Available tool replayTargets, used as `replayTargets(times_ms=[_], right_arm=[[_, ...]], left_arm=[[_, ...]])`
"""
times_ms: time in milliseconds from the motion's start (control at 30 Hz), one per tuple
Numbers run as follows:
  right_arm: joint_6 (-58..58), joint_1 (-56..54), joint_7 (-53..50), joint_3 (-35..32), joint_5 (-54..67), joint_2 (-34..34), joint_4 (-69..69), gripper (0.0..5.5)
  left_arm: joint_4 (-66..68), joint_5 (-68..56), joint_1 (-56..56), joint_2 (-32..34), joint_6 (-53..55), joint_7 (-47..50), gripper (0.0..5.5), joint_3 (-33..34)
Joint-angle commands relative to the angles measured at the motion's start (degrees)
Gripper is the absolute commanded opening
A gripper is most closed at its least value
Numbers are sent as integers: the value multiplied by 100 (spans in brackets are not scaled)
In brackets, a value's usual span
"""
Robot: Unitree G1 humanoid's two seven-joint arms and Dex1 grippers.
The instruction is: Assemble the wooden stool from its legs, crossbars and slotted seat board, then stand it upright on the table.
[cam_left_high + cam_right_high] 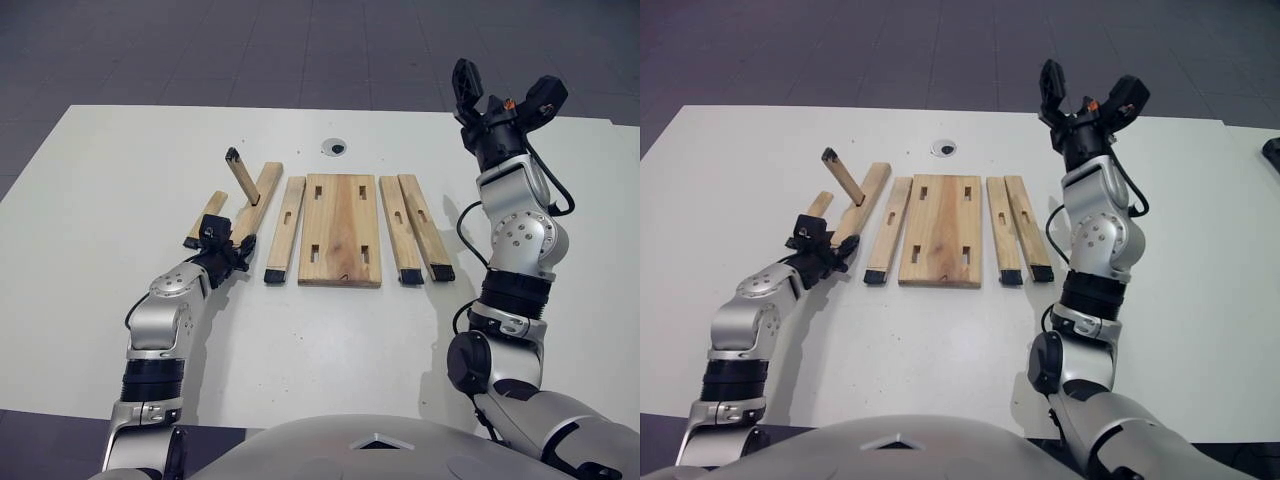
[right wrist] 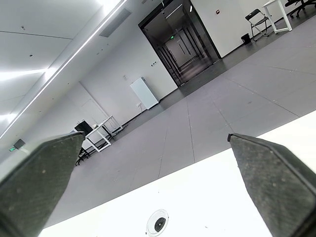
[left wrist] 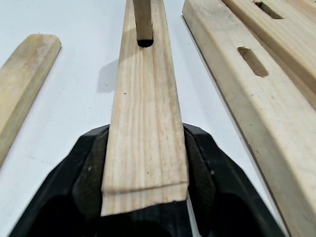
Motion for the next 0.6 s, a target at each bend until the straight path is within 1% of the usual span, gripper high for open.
replayTargets(times_ms=[33, 133, 200, 233, 300, 367, 467, 600], right_arm=[[147, -129, 11, 17, 79, -96, 59, 540], [200, -146, 92, 6, 102, -183, 97, 540], [329, -272, 147, -204, 363, -280, 221, 540], [467, -393, 148, -407, 668, -310, 341, 540], [851, -726, 157, -924, 1640, -325, 659, 540], [1159, -1043, 152, -1209, 2356, -346, 934, 540], [1373, -1547, 342, -948, 2559, -337, 1190, 540], [1290, -2150, 656, -512, 2398, -133, 1569, 540]], left_arm=[[170, 1, 161, -161, -251, 15, 205, 27], [-28, -214, -22, -383, -919, 51, 205, 386], [-240, -321, -131, -453, -1419, -48, 205, 536], [-385, -388, -191, -485, -1607, -98, 205, 578], [-741, -491, -391, -495, -1850, -162, 205, 593], [-1073, -554, -638, -460, -1955, -202, 205, 550], [-1393, -380, -993, -303, -2038, -289, 205, 290], [-1335, -205, -1427, -278, -2215, -426, 205, -29]])
